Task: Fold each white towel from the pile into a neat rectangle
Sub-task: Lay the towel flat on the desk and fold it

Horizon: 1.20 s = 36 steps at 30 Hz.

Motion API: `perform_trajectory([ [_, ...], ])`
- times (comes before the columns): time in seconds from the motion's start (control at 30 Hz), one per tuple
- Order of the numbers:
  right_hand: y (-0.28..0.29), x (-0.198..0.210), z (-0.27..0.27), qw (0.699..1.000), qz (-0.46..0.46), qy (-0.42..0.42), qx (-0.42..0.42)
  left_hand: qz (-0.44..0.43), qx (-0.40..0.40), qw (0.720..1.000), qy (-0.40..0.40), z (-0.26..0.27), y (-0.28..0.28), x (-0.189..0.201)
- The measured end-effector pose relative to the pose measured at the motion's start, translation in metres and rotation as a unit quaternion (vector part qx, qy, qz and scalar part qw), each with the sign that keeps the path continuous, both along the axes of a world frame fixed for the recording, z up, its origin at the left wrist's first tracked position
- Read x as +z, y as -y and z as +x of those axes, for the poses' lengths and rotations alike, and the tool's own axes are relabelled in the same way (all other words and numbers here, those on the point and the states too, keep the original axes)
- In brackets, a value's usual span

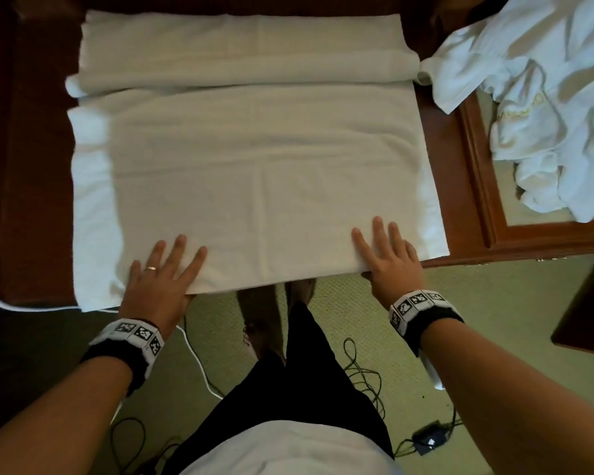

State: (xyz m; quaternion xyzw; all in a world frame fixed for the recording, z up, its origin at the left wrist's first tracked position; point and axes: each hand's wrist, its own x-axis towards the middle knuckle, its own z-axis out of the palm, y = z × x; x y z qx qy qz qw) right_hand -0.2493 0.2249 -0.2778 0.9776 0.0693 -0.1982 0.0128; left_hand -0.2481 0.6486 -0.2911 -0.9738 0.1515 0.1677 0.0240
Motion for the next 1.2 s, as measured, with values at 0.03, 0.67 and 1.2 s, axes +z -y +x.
perform_trajectory([
  [0.03,0.004,0.001,-0.005,0.999,-0.003,0.023,0.025,0.000,-0.007,1.000,-0.005,-0.004,-0.004,0.002],
  [0.67,0.013,0.081,0.058,0.975,-0.133,-0.162,-0.075,-0.041,0.220,0.957,-0.183,0.043,-0.055,0.093],
  [1.2,0.015,0.115,0.244,0.994,-0.038,0.014,-0.104,-0.105,0.305,0.945,-0.051,0.225,-0.050,0.123],
])
